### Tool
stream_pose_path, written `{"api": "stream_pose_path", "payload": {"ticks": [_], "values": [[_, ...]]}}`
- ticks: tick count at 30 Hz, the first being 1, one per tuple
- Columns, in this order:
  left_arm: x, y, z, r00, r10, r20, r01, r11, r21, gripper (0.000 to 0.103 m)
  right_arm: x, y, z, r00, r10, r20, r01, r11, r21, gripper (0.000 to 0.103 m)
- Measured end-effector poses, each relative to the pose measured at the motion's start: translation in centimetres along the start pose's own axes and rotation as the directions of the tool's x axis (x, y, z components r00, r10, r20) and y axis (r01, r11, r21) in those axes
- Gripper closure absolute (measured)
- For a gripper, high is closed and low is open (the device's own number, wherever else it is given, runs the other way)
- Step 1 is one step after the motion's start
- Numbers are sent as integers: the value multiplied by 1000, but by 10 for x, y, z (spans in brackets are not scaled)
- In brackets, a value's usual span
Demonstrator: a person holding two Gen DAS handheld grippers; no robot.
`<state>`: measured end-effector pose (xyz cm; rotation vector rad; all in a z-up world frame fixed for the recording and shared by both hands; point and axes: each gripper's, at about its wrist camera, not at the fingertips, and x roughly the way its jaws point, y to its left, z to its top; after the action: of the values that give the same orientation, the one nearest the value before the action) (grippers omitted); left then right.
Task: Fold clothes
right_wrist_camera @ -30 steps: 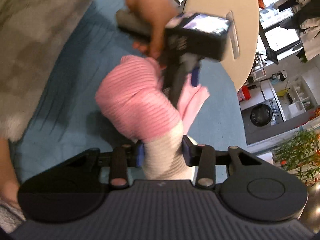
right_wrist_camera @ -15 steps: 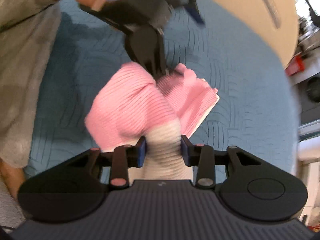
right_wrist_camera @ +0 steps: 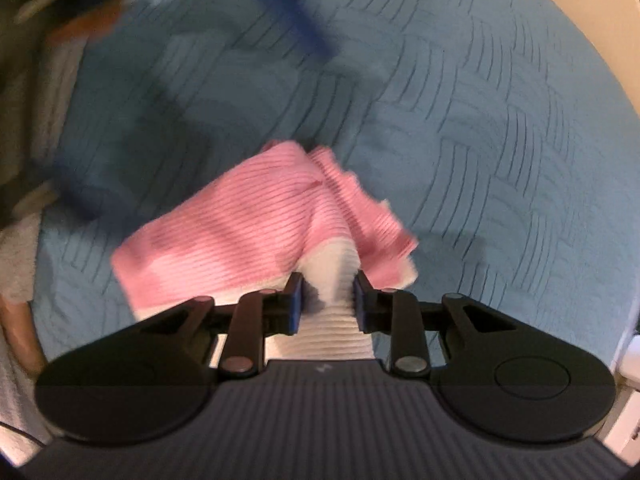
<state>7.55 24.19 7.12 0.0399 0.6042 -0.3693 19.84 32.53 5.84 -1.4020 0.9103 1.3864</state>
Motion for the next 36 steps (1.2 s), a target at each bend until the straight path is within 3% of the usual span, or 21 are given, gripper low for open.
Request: {"api": "stream_pose_path", "payload": {"ticks": [4,7,9,11,15,18,19,21,24,27,31,34,36], "values": [[37,-9,-12,996,50,-72,-48,998,33,2,14,-16,10,1000,19,15,-19,1000,9,70],[56,-17,-17,994,49,-100,-41,996,83,2,13,-17,7,999,-27,46,26,999,37,51],[56,-26,-16,997,39,-66,-31,992,119,4,13,-17,2,995,-72,70,69,996,48,31],[47,-37,-14,1000,29,-9,-27,986,164,4,13,-16,-6,988,-114,104,107,992,68,25],[13,-72,-17,985,36,172,-93,938,335,5,13,-14,-25,967,-164,195,134,979,156,24],[-6,-93,-23,970,-13,243,-109,870,481,5,14,-15,-37,948,-196,250,137,962,238,23],[-8,-97,-25,969,-32,244,-97,862,497,4,15,-16,-41,942,-206,267,132,954,268,23],[-4,-100,-26,982,-75,173,-19,873,488,4,14,-19,-47,931,-215,294,109,935,337,23],[16,-96,-33,998,-63,25,44,878,477,5,13,-23,-54,914,-244,324,103,912,398,23],[39,-86,-38,997,3,-74,30,895,446,8,9,-25,-59,891,-289,349,116,890,441,23],[49,-73,-37,991,9,-130,42,923,383,3,-12,-21,-63,825,-435,361,203,824,529,23],[51,-69,-34,989,12,-146,41,933,357,3,-39,-8,-81,738,-559,377,218,726,652,23],[50,-66,-34,988,5,-156,47,944,326,3,-50,12,-109,682,-597,423,130,667,733,23]]}}
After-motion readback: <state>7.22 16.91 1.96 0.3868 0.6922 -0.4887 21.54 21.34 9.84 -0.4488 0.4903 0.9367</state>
